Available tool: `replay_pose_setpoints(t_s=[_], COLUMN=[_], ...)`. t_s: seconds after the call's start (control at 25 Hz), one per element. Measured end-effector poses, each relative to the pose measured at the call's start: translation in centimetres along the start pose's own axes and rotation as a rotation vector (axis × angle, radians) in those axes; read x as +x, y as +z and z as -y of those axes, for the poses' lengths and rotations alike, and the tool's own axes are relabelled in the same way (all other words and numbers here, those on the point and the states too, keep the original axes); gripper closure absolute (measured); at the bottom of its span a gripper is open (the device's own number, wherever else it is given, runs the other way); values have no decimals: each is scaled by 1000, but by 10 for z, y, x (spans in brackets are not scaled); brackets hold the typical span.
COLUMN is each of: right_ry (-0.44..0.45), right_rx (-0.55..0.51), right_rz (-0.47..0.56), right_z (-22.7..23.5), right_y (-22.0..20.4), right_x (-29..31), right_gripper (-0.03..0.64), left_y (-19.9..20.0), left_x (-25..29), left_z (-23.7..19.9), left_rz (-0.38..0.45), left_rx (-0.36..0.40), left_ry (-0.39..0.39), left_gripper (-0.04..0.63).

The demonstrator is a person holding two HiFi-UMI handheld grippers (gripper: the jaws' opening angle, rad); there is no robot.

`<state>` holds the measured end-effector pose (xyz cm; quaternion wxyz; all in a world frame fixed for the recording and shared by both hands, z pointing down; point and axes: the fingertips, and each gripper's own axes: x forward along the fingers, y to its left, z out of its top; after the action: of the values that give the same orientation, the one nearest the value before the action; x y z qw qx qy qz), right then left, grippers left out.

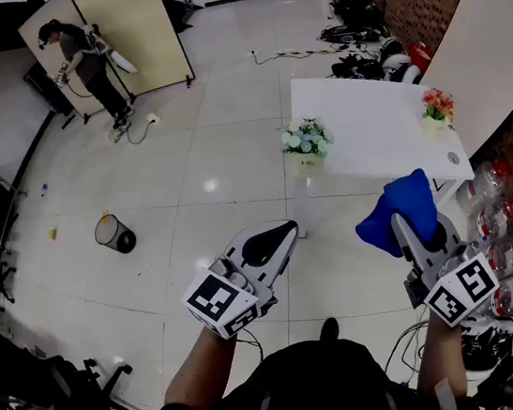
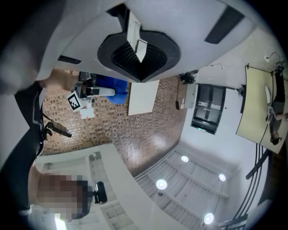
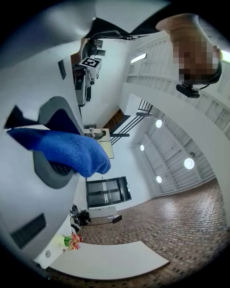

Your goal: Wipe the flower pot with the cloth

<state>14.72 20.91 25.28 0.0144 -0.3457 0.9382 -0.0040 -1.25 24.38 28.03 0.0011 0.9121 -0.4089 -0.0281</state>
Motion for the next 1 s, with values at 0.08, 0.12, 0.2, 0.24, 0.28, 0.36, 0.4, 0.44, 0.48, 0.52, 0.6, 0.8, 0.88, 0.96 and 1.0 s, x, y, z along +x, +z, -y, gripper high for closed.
replay_pose_setpoints(t_s=[0.08,0.12,0.2,0.24,0.28,0.36,0.4,0.44,0.48,0.52,0.6,0.8,0.88,0.96,1.0], right_ry=[15,22,34,41,47,52,52,53,55,55,43,-20,-40,-62,-69], right_rx=[-6,-10,-15,-12,-8,-1,2,6,11,15,19,51,44,40,38], right_rz=[0,-2,-6,-8,-8,-9,-11,-12,-14,-15,-14,-5,-4,-4,-7], right_z=[22,32,51,60,69,85,91,96,99,102,111,121,122,125,127], right_y=[2,3,3,3,2,0,-1,-3,-6,-9,-13,-20,-16,-14,-15], right_x=[9,14,26,32,39,54,62,70,79,88,107,149,164,181,190], right_gripper=[540,540,540,540,540,540,540,540,540,540,540,540,540,540,540], left_y=[-2,-2,1,2,3,2,1,-1,-4,-7,-16,-25,-24,-23,-23], left_x=[17,26,43,50,57,71,77,81,85,88,95,107,110,116,119], left_z=[-8,-12,-23,-30,-38,-53,-60,-68,-77,-86,-104,-149,-167,-186,-195], left_rz=[2,4,10,12,12,4,-2,-9,-16,-23,-34,-34,-35,-31,-26], left_rx=[3,1,-21,-33,-37,-26,-19,-13,-7,-1,2,-3,1,4,6], left_ry=[6,11,32,47,61,79,83,86,84,77,51,-30,-53,-82,-96], left_gripper=[598,598,598,598,598,598,598,598,598,598,598,598,598,598,598])
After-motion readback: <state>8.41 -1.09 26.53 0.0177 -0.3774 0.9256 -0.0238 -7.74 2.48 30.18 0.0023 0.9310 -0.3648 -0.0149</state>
